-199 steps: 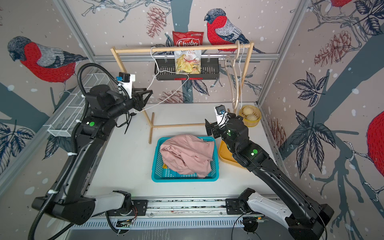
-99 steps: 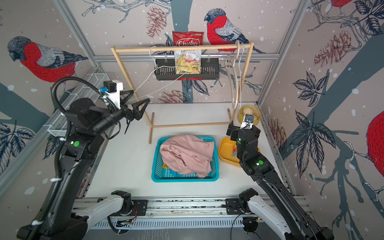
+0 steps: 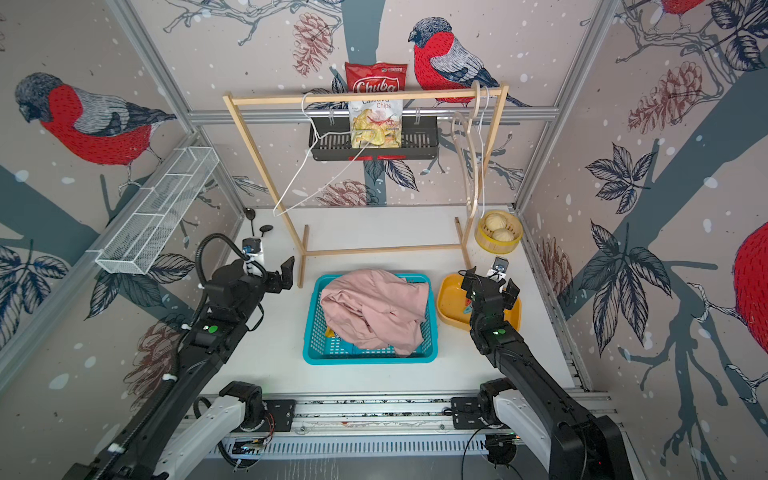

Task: Remove the clothespins securing t-shirts to the hanger
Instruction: Reset both arms

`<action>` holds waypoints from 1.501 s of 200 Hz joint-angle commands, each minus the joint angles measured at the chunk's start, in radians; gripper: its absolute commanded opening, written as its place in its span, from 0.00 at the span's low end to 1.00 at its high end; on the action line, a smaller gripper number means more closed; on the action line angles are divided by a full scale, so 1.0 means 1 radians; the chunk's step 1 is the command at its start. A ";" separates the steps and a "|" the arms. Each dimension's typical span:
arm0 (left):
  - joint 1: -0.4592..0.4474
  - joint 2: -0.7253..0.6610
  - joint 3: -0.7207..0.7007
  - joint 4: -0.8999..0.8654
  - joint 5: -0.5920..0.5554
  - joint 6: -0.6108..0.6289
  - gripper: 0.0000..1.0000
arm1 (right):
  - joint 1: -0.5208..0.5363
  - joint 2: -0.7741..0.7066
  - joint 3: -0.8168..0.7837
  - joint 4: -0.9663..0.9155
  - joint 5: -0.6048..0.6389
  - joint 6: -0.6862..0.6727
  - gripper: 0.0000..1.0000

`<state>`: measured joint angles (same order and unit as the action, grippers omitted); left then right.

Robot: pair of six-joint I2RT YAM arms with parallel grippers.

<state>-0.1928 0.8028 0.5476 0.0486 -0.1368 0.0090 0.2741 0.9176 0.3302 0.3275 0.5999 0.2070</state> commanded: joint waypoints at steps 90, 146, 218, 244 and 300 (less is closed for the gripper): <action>0.202 0.291 -0.263 0.665 -0.064 -0.105 0.98 | -0.118 0.313 -0.246 0.904 -0.166 -0.125 1.00; 0.203 0.440 -0.360 0.961 -0.147 -0.067 0.97 | -0.193 0.536 -0.214 1.055 -0.232 -0.120 1.00; 0.183 0.588 -0.362 1.161 0.065 -0.021 0.99 | -0.236 0.587 -0.115 0.914 -0.303 -0.098 1.00; 0.181 0.708 -0.364 1.280 0.073 -0.011 0.99 | -0.234 0.586 -0.114 0.908 -0.301 -0.097 1.00; 0.181 0.718 -0.281 1.128 0.069 -0.010 0.99 | -0.235 0.584 -0.114 0.906 -0.301 -0.097 1.00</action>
<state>-0.0113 1.5215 0.2646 1.1656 -0.0597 -0.0166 0.0391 1.5063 0.2123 1.2278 0.3061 0.1043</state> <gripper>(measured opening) 0.989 0.997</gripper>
